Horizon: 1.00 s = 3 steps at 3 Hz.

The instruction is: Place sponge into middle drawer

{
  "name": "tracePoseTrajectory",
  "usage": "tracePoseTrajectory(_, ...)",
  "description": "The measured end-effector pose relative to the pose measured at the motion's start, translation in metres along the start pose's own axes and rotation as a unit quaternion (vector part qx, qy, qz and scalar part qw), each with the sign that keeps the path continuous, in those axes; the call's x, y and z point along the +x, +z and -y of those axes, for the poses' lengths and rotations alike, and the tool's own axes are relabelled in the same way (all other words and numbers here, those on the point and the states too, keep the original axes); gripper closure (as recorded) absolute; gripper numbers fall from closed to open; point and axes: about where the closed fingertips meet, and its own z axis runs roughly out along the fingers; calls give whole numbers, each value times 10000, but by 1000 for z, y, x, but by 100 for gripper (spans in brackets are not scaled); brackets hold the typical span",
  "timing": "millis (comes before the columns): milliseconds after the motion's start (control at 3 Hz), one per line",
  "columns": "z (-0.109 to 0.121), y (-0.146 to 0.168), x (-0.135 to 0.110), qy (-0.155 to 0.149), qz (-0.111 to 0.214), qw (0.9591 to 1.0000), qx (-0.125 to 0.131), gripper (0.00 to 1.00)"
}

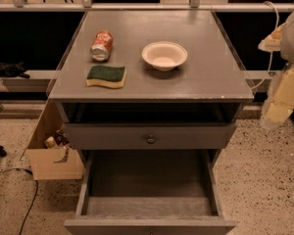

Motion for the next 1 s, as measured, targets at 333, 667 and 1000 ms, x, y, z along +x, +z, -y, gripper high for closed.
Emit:
tracePoseTrajectory(333, 0, 0, 0, 0, 0, 10000, 0, 0)
tracePoseTrajectory(667, -4, 14, -7, 10, 176, 9997, -141, 0)
tracePoseTrajectory(1000, -2, 55, -29, 82, 1115, 9917, -632, 0)
